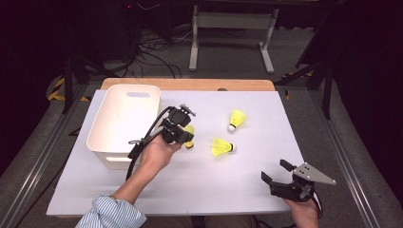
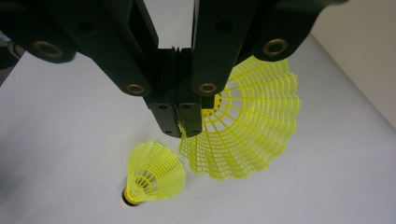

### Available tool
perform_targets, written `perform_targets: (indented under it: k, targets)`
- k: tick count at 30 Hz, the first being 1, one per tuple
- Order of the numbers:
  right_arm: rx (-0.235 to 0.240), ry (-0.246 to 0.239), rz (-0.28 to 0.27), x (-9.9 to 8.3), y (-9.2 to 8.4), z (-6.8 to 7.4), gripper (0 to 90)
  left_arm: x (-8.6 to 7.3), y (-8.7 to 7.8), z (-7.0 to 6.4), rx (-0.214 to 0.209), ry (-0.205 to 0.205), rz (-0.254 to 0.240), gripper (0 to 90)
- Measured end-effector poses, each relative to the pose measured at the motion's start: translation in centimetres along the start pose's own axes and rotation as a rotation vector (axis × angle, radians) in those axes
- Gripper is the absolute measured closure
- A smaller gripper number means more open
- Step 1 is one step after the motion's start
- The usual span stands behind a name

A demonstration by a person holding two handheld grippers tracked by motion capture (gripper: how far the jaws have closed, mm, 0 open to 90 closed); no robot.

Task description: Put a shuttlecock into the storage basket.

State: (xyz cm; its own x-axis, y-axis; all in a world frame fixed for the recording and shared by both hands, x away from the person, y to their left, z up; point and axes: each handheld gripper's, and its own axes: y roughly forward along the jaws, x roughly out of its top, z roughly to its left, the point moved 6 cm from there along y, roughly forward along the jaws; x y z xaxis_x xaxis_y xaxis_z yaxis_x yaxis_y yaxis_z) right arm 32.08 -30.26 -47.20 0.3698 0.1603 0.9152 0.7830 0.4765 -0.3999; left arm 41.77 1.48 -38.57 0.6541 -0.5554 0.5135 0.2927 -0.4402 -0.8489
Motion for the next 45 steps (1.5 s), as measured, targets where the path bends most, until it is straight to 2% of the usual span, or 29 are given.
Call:
perform_targets:
  k: [16, 27, 32, 34, 45]
  targets:
    - [0.002, 0.000, 0.004, 0.0, 0.0, 0.0, 12.3, 1.6, -0.7, 1.7, -0.005, -0.028, -0.004, 89.5]
    - [0.003, -0.002, 0.005, 0.0, 0.1, 0.0, 12.4, 2.1, -1.2, 2.6, -0.003, -0.051, -0.014, 89.5]
    - [0.002, -0.002, 0.005, 0.0, 0.1, -0.1, 12.3, 2.5, -1.8, 3.0, 0.002, -0.050, -0.028, 89.4]
    - [0.003, -0.002, 0.005, 0.0, 0.1, 0.0, 12.4, 2.5, -2.0, 3.1, -0.010, -0.049, -0.031, 89.4]
    - [0.006, 0.000, 0.010, -0.1, 0.1, 0.0, 12.3, 2.6, -3.4, 3.7, 0.006, -0.059, -0.052, 89.3]
